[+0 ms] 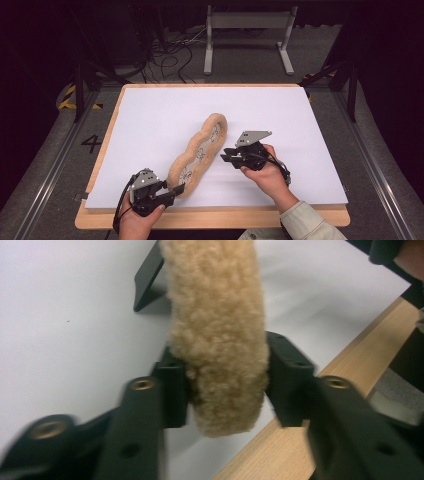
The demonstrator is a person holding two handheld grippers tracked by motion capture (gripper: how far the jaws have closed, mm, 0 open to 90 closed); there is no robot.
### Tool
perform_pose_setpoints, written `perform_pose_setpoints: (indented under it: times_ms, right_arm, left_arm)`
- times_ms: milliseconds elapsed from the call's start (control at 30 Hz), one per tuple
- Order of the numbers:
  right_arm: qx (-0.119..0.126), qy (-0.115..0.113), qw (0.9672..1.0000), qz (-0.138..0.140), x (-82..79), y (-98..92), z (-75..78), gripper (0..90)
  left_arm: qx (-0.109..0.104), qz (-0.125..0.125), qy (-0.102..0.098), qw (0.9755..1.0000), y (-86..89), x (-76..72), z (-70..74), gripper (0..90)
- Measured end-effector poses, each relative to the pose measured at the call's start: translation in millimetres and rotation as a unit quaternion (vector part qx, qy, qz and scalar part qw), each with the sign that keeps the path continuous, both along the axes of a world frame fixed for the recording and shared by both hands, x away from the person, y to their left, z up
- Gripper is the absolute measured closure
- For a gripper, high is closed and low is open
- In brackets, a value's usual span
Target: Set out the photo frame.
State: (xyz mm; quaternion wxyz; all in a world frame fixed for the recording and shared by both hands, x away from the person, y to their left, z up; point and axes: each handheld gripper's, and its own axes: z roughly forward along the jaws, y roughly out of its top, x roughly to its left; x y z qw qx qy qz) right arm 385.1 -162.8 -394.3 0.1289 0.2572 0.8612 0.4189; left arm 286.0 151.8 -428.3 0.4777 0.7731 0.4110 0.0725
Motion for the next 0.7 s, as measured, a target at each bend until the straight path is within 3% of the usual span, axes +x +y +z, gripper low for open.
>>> perform_pose_setpoints:
  times_ms: [133,300,433,700]
  right_arm:
    - [0.001,0.001,1.0000,-0.004,1.4,-3.2,0.4,73.2]
    - [0.008,0.000,0.9999,-0.014,12.1,-8.3,2.7,69.1]
    - [0.014,-0.002,0.9996,-0.026,31.8,-12.5,5.1,67.0]
    - [0.002,-0.006,0.9991,-0.042,75.4,-18.0,5.5,59.8]
  left_arm:
    - [-0.012,0.005,0.016,0.9998,0.7,0.2,0.1,66.2]
    - [-0.013,0.007,0.018,0.9997,0.7,0.1,0.2,66.5]
    - [-0.013,0.006,0.017,0.9998,1.1,0.5,0.2,66.6]
    - [-0.017,0.003,0.016,0.9997,4.8,1.6,-1.3,67.0]
